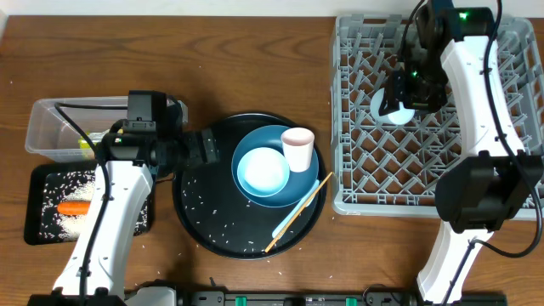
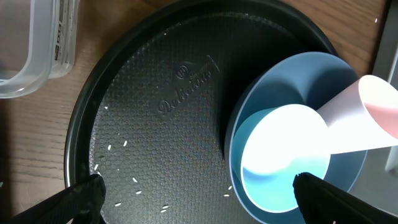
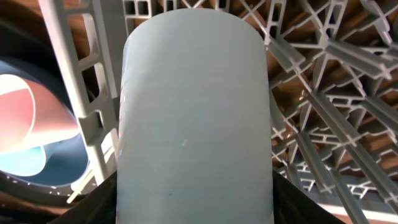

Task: Sort waste into correct bins and load items into the dishwasher rack
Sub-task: 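Lower the cup upside down into the rack slots with the right gripper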

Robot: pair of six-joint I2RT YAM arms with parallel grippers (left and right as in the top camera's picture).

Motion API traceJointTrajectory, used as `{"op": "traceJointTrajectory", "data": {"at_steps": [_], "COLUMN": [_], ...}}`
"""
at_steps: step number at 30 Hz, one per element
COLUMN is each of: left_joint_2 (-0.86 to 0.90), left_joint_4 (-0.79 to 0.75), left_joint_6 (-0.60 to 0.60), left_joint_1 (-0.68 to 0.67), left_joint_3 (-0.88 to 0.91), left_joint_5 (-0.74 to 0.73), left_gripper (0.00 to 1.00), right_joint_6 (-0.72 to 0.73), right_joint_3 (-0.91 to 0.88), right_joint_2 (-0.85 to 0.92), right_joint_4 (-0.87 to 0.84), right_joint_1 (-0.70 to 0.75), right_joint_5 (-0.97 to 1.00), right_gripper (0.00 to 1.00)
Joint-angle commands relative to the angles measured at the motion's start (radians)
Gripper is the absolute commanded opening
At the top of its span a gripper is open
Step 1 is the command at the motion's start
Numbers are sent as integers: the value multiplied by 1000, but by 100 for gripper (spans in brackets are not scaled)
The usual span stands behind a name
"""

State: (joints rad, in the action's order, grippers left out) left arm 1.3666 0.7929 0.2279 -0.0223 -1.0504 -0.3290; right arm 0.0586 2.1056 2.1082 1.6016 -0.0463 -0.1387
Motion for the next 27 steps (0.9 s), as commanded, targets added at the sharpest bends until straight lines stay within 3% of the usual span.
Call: {"op": "traceJointTrajectory", "data": {"at_steps": [1,27], "left_joint_2": [1,1], "left_joint_4": [3,3], "left_joint_6": [-10,-10], "left_joint_1": [4,4], "left_joint_3": [1,1], "left_joint_5": [13,13], "left_gripper": [98,98], "right_joint_6": [-11,-4], "right_joint_3": [-22,-141], "right_joint_2": [-29,-28], "right_joint_4": [-18,-95], "right_joint_1": [13,15], "right_joint_5": [11,45], "right_gripper": [1,1]}}
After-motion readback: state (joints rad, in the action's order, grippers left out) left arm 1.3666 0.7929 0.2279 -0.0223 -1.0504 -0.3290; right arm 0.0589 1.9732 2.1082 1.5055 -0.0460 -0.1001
